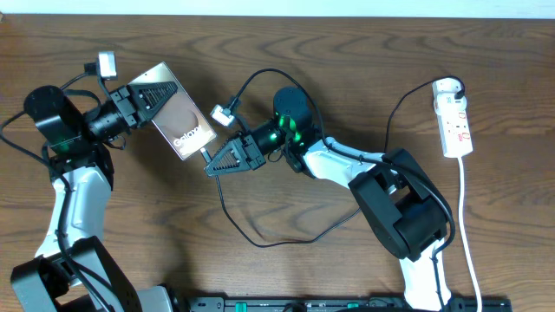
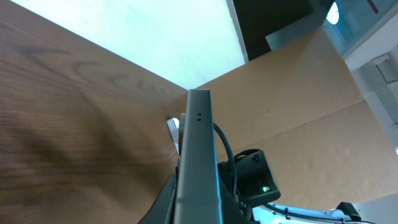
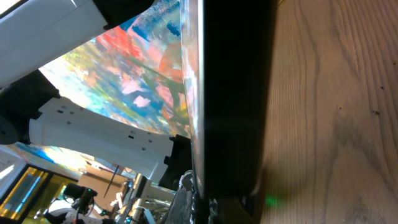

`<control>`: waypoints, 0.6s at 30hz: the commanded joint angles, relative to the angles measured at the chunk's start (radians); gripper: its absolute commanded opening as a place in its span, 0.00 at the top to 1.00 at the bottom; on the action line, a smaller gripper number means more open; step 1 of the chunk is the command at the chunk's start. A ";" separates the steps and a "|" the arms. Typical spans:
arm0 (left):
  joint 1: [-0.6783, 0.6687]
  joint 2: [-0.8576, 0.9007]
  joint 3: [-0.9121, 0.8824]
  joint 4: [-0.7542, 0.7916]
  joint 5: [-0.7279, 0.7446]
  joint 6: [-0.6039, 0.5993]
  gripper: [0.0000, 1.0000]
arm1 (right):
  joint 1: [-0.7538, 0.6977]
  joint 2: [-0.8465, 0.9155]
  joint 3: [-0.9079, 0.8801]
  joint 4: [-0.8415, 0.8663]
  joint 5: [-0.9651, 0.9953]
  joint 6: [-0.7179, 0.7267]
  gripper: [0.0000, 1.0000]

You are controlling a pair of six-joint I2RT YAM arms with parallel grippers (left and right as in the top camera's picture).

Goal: Plug charger to phone and switch on socket

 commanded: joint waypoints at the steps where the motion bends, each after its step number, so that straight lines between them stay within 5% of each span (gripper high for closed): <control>1: -0.023 -0.011 0.003 -0.003 0.060 0.016 0.93 | -0.003 -0.015 0.013 0.009 0.098 0.000 0.99; 18: -0.023 -0.011 0.003 -0.003 0.053 0.016 0.92 | 0.008 -0.015 0.013 0.006 0.097 -0.008 0.99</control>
